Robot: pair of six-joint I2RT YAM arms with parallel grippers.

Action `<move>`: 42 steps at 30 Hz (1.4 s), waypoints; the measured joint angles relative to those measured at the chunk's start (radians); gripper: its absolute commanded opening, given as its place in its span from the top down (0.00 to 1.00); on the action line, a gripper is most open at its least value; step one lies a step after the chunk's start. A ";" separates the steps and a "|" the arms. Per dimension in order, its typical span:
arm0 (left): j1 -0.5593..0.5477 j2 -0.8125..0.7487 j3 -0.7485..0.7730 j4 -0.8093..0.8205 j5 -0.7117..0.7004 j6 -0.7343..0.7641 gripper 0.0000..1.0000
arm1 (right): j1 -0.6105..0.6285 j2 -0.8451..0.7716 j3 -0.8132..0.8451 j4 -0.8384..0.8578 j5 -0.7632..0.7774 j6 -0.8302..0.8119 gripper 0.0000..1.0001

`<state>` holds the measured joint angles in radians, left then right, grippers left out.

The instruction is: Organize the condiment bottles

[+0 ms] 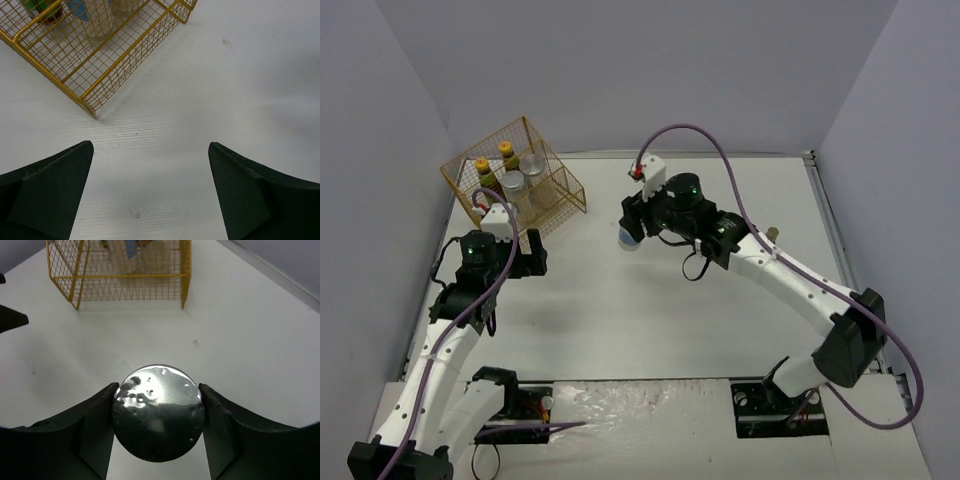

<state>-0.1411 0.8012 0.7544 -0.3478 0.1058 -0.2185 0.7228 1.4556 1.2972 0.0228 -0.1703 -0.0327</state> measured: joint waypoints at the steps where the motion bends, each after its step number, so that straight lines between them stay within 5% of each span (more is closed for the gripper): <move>1: 0.000 -0.001 0.000 0.000 -0.004 0.001 0.03 | 0.018 0.032 0.000 0.005 -0.007 -0.002 1.00; 12: 0.000 -0.014 0.000 0.001 -0.025 0.006 0.03 | 0.112 0.271 -0.075 0.158 -0.040 -0.027 0.99; 16: 0.000 -0.014 0.000 0.002 -0.024 0.007 0.03 | 0.118 0.277 -0.131 0.222 -0.053 -0.026 0.90; 25: 0.000 0.010 0.000 0.016 0.041 0.007 0.03 | 0.117 0.272 -0.175 0.310 -0.056 -0.024 0.14; 28: -0.003 0.021 -0.003 0.028 0.075 0.005 0.03 | 0.117 0.245 -0.186 0.304 -0.056 -0.025 0.03; 35: -0.082 0.061 -0.004 0.065 0.115 -0.028 0.03 | 0.115 -0.055 -0.278 0.256 0.006 -0.038 0.00; 42: -0.344 0.146 0.003 0.142 0.037 -0.069 0.03 | 0.063 -0.402 -0.432 0.211 0.174 -0.024 0.00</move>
<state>-0.4854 0.9475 0.7570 -0.2057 0.1430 -0.2873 0.7861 1.0531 0.8651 0.2333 0.0034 -0.0571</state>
